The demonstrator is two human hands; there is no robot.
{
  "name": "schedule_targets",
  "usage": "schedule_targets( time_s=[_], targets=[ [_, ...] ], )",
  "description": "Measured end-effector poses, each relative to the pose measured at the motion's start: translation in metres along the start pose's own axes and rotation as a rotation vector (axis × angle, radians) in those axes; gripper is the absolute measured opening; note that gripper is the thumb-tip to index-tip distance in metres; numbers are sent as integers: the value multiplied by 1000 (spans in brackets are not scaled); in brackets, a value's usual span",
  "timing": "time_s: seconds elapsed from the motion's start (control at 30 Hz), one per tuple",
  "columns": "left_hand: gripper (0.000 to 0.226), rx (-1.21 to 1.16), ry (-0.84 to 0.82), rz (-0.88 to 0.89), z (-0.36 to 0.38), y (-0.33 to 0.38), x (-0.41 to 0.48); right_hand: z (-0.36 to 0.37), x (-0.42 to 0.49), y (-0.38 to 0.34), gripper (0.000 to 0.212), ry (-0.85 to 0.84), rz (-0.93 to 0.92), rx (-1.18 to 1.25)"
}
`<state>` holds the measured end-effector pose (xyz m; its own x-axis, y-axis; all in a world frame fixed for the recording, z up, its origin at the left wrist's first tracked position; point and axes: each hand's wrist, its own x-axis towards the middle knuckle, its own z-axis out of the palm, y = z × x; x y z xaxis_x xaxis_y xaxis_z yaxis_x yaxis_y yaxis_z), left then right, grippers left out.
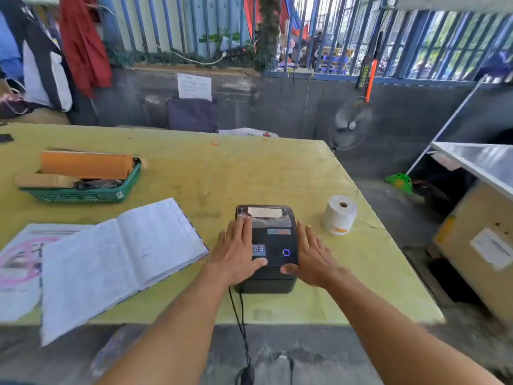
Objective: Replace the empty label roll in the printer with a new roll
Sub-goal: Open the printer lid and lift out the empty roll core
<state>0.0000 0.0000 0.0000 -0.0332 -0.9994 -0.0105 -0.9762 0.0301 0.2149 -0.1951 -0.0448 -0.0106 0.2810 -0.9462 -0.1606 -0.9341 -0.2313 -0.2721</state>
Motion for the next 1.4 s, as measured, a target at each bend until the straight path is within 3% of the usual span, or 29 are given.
schedule_targets(
  time_s=[0.23,0.4,1.1,1.2,1.33,1.4],
  targets=[
    [91,-121,-179,-162,40,1,-1,46,14,13,121,-74,44,256],
    [94,-120,-150,-139,50,2,1,55,21,15,126,-57,40,371],
    [89,-126,-134,-127,40,5,-3,46,19,18,116,-9,37,288],
    [89,-235,-69,-201,24,4,5,23,20,15,106,-5,46,318],
    [72,-446,237,-242,-9,2,22,-16,26,5,102,72,107,403],
    [63,-588,339,-317,-21,-3,32,-33,36,-4,86,169,197,526]
  ],
)
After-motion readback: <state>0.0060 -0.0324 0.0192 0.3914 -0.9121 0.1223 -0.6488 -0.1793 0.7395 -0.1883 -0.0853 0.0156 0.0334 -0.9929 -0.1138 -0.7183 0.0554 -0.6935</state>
